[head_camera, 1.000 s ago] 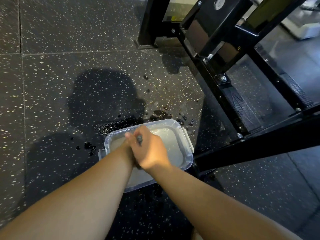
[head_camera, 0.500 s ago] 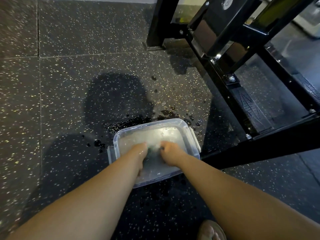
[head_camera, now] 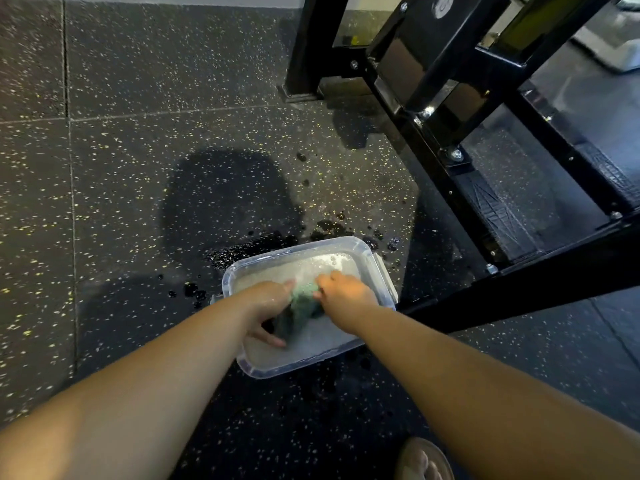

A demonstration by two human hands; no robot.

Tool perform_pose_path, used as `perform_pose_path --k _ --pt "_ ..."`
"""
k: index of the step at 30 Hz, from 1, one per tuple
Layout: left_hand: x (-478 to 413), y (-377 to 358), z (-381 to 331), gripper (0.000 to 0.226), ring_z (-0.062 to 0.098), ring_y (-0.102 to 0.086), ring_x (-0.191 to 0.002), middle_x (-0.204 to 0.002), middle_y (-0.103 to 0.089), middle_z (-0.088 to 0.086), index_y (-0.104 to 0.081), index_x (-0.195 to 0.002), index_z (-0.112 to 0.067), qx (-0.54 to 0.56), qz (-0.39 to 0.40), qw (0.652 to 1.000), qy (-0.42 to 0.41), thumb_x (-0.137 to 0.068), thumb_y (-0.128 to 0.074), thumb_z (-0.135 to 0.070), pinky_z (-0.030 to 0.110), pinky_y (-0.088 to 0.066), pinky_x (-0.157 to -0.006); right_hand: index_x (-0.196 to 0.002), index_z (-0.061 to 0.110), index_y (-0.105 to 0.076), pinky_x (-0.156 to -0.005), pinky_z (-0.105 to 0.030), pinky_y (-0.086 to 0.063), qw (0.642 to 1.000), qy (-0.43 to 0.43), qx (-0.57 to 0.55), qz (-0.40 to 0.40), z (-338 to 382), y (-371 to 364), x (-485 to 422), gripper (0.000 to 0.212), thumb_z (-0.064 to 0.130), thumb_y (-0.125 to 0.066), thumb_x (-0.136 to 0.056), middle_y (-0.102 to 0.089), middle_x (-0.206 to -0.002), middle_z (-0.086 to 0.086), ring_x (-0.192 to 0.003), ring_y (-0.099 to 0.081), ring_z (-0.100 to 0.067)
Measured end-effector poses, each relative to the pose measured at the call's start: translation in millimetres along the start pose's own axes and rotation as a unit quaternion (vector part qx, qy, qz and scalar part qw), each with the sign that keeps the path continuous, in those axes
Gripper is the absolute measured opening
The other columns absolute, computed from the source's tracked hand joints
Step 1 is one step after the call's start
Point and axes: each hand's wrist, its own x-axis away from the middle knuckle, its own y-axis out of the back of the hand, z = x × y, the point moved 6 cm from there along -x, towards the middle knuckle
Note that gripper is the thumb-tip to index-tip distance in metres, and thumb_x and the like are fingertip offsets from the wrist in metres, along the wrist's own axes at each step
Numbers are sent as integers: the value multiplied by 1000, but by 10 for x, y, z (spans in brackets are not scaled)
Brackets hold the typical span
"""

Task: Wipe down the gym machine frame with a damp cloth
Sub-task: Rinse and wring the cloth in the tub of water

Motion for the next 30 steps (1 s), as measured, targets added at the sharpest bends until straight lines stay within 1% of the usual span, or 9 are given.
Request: perform_pose_path --k 3,5,10,13,15,18,22,28,30 --pt "-28 12 -185 89 29 -38 -130 -153 -26 11 -6 -151 -12 -417 -51 901 -109 -87 -60 -43 34 -40 -101 -118 10 -60 -79 -28 -42 991 39 51 116 -7 6 -23 24 11 -49 -97 -61 -118 -11 -94 -55 -25" --pt "32 -65 -282 101 23 -43 -126 -149 -34 9 -17 -149 -14 -444 -44 876 -181 -73 -75 -46 31 -36 -103 -125 13 -59 -90 -26 -44 988 88 9 130 146 408 58 28 20 -54 -98 -60 -126 -7 -102 -57 -22" --pt "198 -1 -355 26 -4 -61 -64 -82 -69 -2 -62 -104 -19 -64 22 959 -274 -80 -72 -17 14 -50 -73 -126 13 -55 -60 -15 -37 981 135 -120 65 151 1428 350 31 19 -58 -95 -52 -103 4 -80 -51 -10" --pt "230 140 -535 28 19 -66 -66 -76 -66 7 -53 -103 -13 -155 -37 944 -287 -78 -64 -15 36 -58 -67 -136 16 -45 -76 -24 -38 989 70 -81 100 -162 1262 381 53 25 -67 -89 -54 -121 -1 -98 -49 -16" --pt "384 170 -747 30 20 -66 -63 -81 -65 8 -45 -101 -20 -227 -51 921 -313 -79 -63 -11 35 -56 -59 -141 16 -36 -91 -23 -39 976 55 -152 148 -213 1052 418 69 22 -74 -84 -49 -136 -1 -114 -50 -18" --pt "611 176 -1030 31 10 -60 -70 -90 -61 -1 -48 -98 -24 -235 -38 898 -370 -76 -68 -13 21 -51 -58 -123 24 -47 -91 -17 -43 929 90 -329 145 -30 973 401 55 9 -77 -79 -58 -115 12 -103 -56 -3" --pt "745 354 -1149 25 10 -58 -80 -90 -63 -3 -54 -93 -21 -104 -68 902 -414 -77 -69 -8 22 -48 -71 -79 18 -53 -47 -14 -41 875 92 -469 73 100 1084 281 32 -13 -62 -80 -56 -69 1 -54 -54 -4" --pt "484 604 -802 21 5 -53 -49 -73 -58 4 -50 -83 -12 256 -40 919 -298 -85 -57 8 15 -41 -45 -100 17 -49 -43 -19 -39 698 23 -715 21 19 1222 81 34 -13 -55 -86 -58 -79 -7 -51 -54 -9" --pt "426 498 -743 23 7 -63 -59 -80 -61 7 -49 -84 -11 278 17 922 -267 -85 -56 11 18 -51 -53 -100 18 -50 -39 -17 -38 670 28 -742 22 37 1279 83 33 -13 -49 -88 -56 -80 -7 -49 -53 -7"
